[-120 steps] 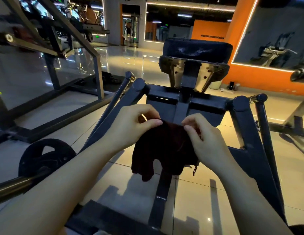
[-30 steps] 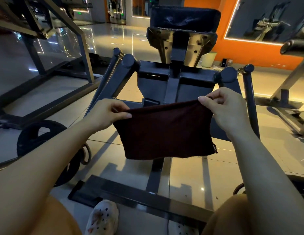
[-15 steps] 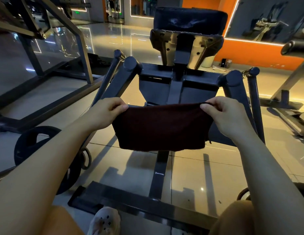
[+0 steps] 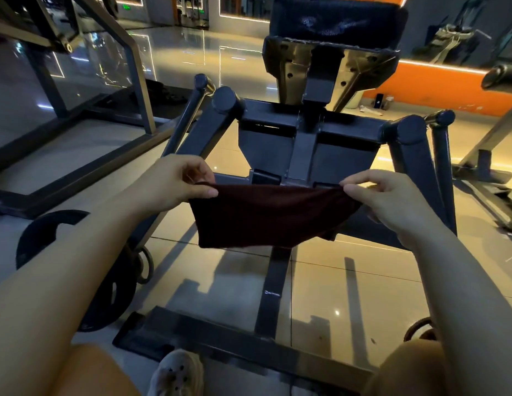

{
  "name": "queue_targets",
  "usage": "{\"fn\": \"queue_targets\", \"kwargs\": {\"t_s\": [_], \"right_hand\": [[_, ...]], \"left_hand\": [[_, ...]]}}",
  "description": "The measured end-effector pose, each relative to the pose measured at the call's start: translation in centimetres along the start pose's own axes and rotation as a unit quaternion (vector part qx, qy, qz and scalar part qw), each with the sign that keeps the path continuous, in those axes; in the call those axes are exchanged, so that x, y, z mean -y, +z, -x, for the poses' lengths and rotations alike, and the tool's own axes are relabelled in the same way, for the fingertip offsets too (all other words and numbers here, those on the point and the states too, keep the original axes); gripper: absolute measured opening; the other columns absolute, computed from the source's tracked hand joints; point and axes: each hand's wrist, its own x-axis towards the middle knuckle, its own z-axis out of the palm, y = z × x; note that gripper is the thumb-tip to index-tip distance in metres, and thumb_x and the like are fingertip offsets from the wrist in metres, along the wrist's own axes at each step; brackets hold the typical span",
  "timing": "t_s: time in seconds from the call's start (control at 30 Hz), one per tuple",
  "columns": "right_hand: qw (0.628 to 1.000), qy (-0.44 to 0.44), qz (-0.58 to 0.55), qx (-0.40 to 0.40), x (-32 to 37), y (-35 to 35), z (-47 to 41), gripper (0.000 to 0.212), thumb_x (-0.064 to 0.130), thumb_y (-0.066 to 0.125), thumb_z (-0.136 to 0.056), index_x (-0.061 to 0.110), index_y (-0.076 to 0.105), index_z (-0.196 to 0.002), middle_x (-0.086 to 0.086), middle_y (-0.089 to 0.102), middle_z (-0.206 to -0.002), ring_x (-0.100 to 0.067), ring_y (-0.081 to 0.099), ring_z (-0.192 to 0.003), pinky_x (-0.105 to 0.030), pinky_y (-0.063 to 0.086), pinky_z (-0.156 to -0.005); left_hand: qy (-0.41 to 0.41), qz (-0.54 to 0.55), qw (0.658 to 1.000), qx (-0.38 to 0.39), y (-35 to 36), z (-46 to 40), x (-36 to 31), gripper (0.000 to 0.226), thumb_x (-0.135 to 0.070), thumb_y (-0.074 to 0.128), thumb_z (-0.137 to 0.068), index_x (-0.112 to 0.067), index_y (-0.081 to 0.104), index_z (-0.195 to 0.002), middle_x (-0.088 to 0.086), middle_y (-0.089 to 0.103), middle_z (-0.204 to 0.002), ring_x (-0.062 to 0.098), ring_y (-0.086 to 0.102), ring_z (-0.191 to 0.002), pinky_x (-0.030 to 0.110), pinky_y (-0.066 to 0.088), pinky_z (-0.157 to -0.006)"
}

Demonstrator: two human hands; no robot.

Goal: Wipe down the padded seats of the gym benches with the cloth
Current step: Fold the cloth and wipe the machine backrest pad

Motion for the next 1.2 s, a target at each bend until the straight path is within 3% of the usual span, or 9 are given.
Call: {"fn": "queue_targets", "kwargs": {"t_s": [0.07,0.13,0.27,0.4,0.57,0.67,0.83,1.03,1.2], "right_hand": [[0.999,0.014,-0.036,0.007,0.2,0.3,0.1,0.009,0.019,0.061,-0.094,0.019,0.070,-0.095,-0.005,0.063,-0.074,-0.012,0.056,-0.058,-0.023,0.045,-0.051],[0.997,0.011,-0.068,0.022,0.6,0.4,0.3,0.008,0.018,0.064,-0.092,0.014,0.070,-0.095,-0.008,0.063,-0.073,-0.009,0.057,-0.052,-0.017,0.048,-0.048],[0.999,-0.003,-0.021,0.043,0.6,0.8,0.3,0.012,0.017,0.074,-0.082,0.017,0.066,-0.090,-0.003,0.063,-0.084,-0.012,0.062,-0.073,-0.019,0.049,-0.057],[0.995,-0.053,0.064,-0.046,0.3,0.8,0.4,0.009,0.025,0.070,-0.087,0.022,0.062,-0.084,0.008,0.061,-0.088,-0.014,0.058,-0.086,-0.024,0.047,-0.069],[0.965,-0.142,0.217,-0.024,0.9,0.4,0.9,0.009,0.027,0.060,-0.094,0.020,0.063,-0.097,0.005,0.057,-0.095,-0.011,0.049,-0.088,-0.021,0.033,-0.067],[0.972,-0.133,0.193,0.000,1.1,0.5,1.1,0.008,0.029,0.055,-0.097,0.022,0.059,-0.095,0.010,0.056,-0.083,-0.004,0.050,-0.076,-0.017,0.033,-0.062],[0.977,-0.099,0.181,0.049,1.3,0.9,1.1,0.019,0.030,0.048,-0.100,0.018,0.061,-0.092,0.008,0.052,-0.070,-0.004,0.050,-0.064,-0.019,0.031,-0.055],[0.994,-0.050,0.056,0.074,0.9,0.8,0.7,0.010,0.021,0.057,-0.097,0.026,0.064,-0.102,-0.001,0.062,-0.068,-0.011,0.056,-0.052,-0.027,0.048,-0.054],[0.994,0.000,-0.012,0.105,0.7,0.8,1.3,0.010,0.008,0.062,-0.093,0.017,0.067,-0.094,-0.003,0.064,-0.062,-0.010,0.058,-0.053,-0.023,0.047,-0.053]], "left_hand": [[-0.001,0.021,1.000,-0.019,-0.1,0.0,0.1,0.012,-0.015,0.069,-0.085,-0.024,0.062,-0.087,-0.003,0.060,-0.094,0.009,0.058,-0.087,0.014,0.046,-0.061],[-0.007,0.058,0.998,-0.032,0.0,0.0,0.1,0.011,-0.014,0.067,-0.087,-0.023,0.062,-0.089,-0.002,0.061,-0.098,0.012,0.059,-0.092,0.020,0.048,-0.065],[-0.015,0.134,0.988,-0.074,0.0,0.4,-0.3,0.014,-0.011,0.065,-0.088,-0.024,0.062,-0.086,-0.004,0.061,-0.093,0.011,0.059,-0.092,0.028,0.045,-0.076],[-0.043,0.203,0.975,-0.072,-0.2,0.9,-0.6,0.008,-0.015,0.063,-0.089,-0.023,0.061,-0.087,-0.003,0.058,-0.092,0.013,0.056,-0.089,0.030,0.044,-0.076],[-0.029,0.134,0.986,-0.096,0.2,1.2,-0.6,0.008,-0.016,0.065,-0.088,-0.023,0.061,-0.088,-0.001,0.059,-0.086,0.011,0.057,-0.082,0.024,0.044,-0.072],[-0.030,0.018,0.994,-0.108,0.5,1.2,-0.5,0.005,-0.019,0.065,-0.089,-0.021,0.060,-0.091,-0.005,0.058,-0.086,0.005,0.055,-0.079,0.015,0.039,-0.063],[-0.029,-0.032,0.990,-0.133,0.6,1.1,-0.1,0.005,-0.024,0.062,-0.091,-0.021,0.060,-0.094,-0.009,0.057,-0.087,0.004,0.053,-0.080,0.016,0.037,-0.060],[-0.025,-0.012,0.992,-0.126,0.2,0.9,0.4,0.006,-0.025,0.060,-0.093,-0.020,0.063,-0.094,-0.009,0.058,-0.089,0.007,0.056,-0.083,0.017,0.041,-0.060],[-0.026,0.029,0.992,-0.120,-0.1,1.0,0.9,0.003,-0.024,0.062,-0.091,-0.026,0.062,-0.089,-0.005,0.060,-0.092,0.011,0.059,-0.085,0.020,0.046,-0.060]]}}
